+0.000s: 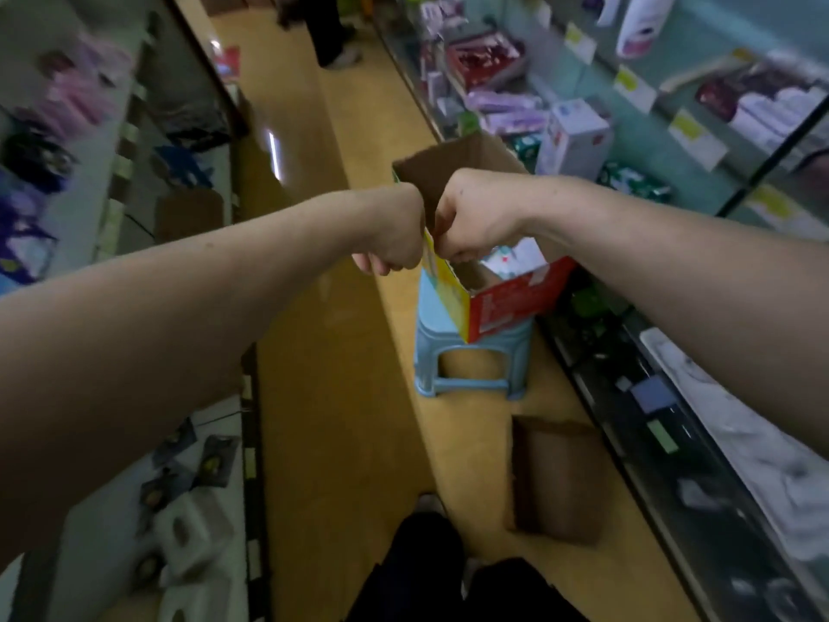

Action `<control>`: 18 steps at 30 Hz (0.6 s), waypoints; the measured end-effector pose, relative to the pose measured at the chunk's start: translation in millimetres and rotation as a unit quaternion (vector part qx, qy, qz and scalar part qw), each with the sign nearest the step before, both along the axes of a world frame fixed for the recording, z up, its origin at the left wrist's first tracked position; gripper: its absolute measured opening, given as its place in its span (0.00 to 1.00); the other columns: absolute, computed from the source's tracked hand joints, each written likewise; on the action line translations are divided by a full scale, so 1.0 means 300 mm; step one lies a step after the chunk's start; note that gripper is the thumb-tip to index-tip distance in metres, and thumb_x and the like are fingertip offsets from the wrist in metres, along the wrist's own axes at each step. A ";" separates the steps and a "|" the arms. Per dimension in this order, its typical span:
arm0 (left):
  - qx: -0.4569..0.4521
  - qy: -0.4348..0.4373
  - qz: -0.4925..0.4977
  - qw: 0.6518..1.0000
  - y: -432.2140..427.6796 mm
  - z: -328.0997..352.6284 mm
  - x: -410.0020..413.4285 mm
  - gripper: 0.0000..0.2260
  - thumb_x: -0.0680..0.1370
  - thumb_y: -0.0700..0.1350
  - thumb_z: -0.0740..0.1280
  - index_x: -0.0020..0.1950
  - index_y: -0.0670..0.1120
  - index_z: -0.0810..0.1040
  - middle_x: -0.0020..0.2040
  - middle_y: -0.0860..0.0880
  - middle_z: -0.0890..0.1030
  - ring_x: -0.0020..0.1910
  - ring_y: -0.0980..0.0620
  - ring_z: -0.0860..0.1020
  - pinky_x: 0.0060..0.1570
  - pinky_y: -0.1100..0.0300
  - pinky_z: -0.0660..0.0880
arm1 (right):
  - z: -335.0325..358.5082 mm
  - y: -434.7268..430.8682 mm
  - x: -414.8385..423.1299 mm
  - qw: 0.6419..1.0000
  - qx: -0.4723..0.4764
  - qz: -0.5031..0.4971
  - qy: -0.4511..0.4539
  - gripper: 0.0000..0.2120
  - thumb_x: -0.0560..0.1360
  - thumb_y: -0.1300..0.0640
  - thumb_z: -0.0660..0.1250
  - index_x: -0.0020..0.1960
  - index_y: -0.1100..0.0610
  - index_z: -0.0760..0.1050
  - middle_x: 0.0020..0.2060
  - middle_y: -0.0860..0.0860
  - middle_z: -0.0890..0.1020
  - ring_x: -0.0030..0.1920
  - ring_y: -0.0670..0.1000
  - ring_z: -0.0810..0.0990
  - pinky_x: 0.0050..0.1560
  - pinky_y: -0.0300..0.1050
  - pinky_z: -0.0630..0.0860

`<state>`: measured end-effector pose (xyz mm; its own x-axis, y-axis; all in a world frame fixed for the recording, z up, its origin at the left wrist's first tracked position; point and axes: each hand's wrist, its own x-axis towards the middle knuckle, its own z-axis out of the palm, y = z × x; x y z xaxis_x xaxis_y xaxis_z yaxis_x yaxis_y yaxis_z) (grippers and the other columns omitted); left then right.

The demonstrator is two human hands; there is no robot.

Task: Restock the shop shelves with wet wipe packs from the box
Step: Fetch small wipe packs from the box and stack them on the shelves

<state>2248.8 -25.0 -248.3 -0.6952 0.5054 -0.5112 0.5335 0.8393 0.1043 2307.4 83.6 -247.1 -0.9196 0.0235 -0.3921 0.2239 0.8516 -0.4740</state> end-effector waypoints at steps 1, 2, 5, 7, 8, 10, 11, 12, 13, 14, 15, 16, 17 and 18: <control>0.003 -0.008 -0.009 1.000 0.017 -0.024 -0.016 0.07 0.77 0.39 0.64 0.44 0.38 0.80 0.32 0.45 0.80 0.26 0.51 0.77 0.32 0.58 0.80 | -0.027 0.014 -0.009 1.000 0.000 -0.010 -0.009 0.08 0.71 0.62 0.67 0.33 0.58 0.78 0.21 0.47 0.76 0.24 0.46 0.73 0.23 0.33 0.67; 0.005 -0.015 -0.018 1.000 0.033 -0.048 -0.032 0.06 0.77 0.39 0.65 0.44 0.39 0.80 0.31 0.46 0.79 0.25 0.52 0.76 0.30 0.59 0.79 | -0.053 0.026 -0.019 1.000 0.001 -0.020 -0.018 0.09 0.71 0.62 0.68 0.32 0.58 0.77 0.20 0.47 0.75 0.23 0.46 0.72 0.21 0.32 0.65; 0.009 -0.037 -0.039 0.999 0.065 -0.118 -0.087 0.05 0.77 0.39 0.65 0.45 0.39 0.79 0.32 0.46 0.78 0.26 0.52 0.75 0.28 0.60 0.77 | -0.128 0.054 -0.059 0.998 -0.008 -0.047 -0.043 0.10 0.71 0.61 0.68 0.31 0.58 0.77 0.21 0.48 0.75 0.23 0.46 0.72 0.22 0.33 0.66; 0.013 -0.059 -0.049 0.997 0.080 -0.174 -0.128 0.05 0.77 0.38 0.65 0.47 0.38 0.80 0.33 0.46 0.79 0.26 0.52 0.75 0.30 0.59 0.78 | -0.172 0.068 -0.089 0.996 -0.015 -0.066 -0.056 0.11 0.70 0.62 0.68 0.30 0.58 0.76 0.21 0.48 0.76 0.25 0.48 0.73 0.26 0.35 0.68; 0.013 -0.067 -0.053 0.996 0.087 -0.205 -0.148 0.06 0.77 0.38 0.65 0.49 0.38 0.80 0.34 0.46 0.79 0.27 0.52 0.76 0.31 0.59 0.79 | -0.195 0.074 -0.103 0.995 -0.019 -0.075 -0.063 0.11 0.70 0.62 0.68 0.30 0.58 0.76 0.21 0.48 0.75 0.25 0.48 0.73 0.27 0.35 0.69; 0.013 -0.074 -0.062 0.995 0.099 -0.267 -0.183 0.07 0.77 0.38 0.64 0.51 0.37 0.80 0.36 0.45 0.79 0.28 0.51 0.76 0.33 0.58 0.79 | -0.243 0.085 -0.122 0.992 -0.025 -0.091 -0.078 0.09 0.71 0.62 0.68 0.32 0.58 0.77 0.23 0.49 0.76 0.26 0.48 0.73 0.27 0.34 0.69; 0.014 -0.075 -0.066 0.995 0.107 -0.297 -0.201 0.08 0.77 0.38 0.64 0.51 0.37 0.80 0.36 0.44 0.80 0.28 0.51 0.76 0.33 0.58 0.79 | -0.269 0.092 -0.132 0.991 -0.027 -0.098 -0.084 0.08 0.71 0.63 0.68 0.33 0.59 0.78 0.26 0.50 0.78 0.28 0.49 0.74 0.28 0.35 0.70; 0.017 -0.077 -0.067 0.995 0.114 -0.327 -0.217 0.08 0.77 0.38 0.64 0.52 0.37 0.80 0.37 0.43 0.80 0.29 0.50 0.76 0.34 0.57 0.79 | -0.295 0.099 -0.142 0.990 -0.029 -0.103 -0.089 0.07 0.71 0.63 0.68 0.34 0.59 0.78 0.29 0.52 0.79 0.30 0.50 0.76 0.32 0.37 0.72; 0.021 -0.080 -0.067 0.994 0.123 -0.354 -0.233 0.08 0.77 0.38 0.63 0.53 0.37 0.79 0.39 0.43 0.81 0.30 0.50 0.77 0.35 0.56 0.80 | -0.320 0.109 -0.153 0.990 -0.027 -0.108 -0.091 0.07 0.71 0.63 0.68 0.34 0.59 0.79 0.31 0.53 0.80 0.31 0.51 0.76 0.36 0.40 0.74; 0.024 -0.086 -0.066 0.994 0.133 -0.377 -0.249 0.09 0.77 0.38 0.63 0.53 0.37 0.79 0.41 0.42 0.81 0.32 0.49 0.78 0.36 0.56 0.81 | -0.346 0.123 -0.166 0.989 -0.021 -0.113 -0.091 0.08 0.71 0.63 0.68 0.33 0.58 0.79 0.32 0.54 0.80 0.33 0.51 0.77 0.39 0.43 0.75; 0.026 -0.093 -0.066 0.993 0.144 -0.398 -0.264 0.09 0.78 0.38 0.63 0.54 0.37 0.79 0.43 0.42 0.82 0.35 0.48 0.80 0.37 0.56 0.81 | -0.368 0.136 -0.179 0.989 -0.012 -0.118 -0.091 0.09 0.71 0.63 0.68 0.32 0.57 0.78 0.32 0.55 0.80 0.34 0.52 0.77 0.40 0.44 0.75; 0.028 -0.099 -0.065 0.993 0.156 -0.417 -0.280 0.09 0.78 0.39 0.63 0.55 0.37 0.78 0.45 0.41 0.82 0.38 0.47 0.82 0.37 0.56 0.81 | -0.386 0.152 -0.192 0.988 -0.004 -0.123 -0.093 0.10 0.70 0.63 0.68 0.30 0.56 0.77 0.32 0.55 0.80 0.34 0.52 0.76 0.40 0.45 0.76; 0.031 -0.104 -0.064 0.992 0.171 -0.436 -0.296 0.10 0.78 0.39 0.63 0.56 0.38 0.78 0.46 0.41 0.82 0.41 0.47 0.83 0.38 0.56 0.81 | -0.402 0.170 -0.206 0.987 -0.003 -0.130 -0.096 0.10 0.71 0.63 0.68 0.31 0.56 0.77 0.32 0.54 0.80 0.34 0.51 0.76 0.39 0.45 0.75; 0.036 -0.108 -0.062 0.992 0.189 -0.454 -0.314 0.10 0.78 0.40 0.63 0.57 0.38 0.78 0.46 0.41 0.82 0.42 0.46 0.83 0.39 0.56 0.82 | -0.418 0.190 -0.222 0.985 -0.007 -0.137 -0.101 0.10 0.71 0.63 0.67 0.32 0.56 0.78 0.31 0.53 0.79 0.32 0.51 0.76 0.37 0.43 0.74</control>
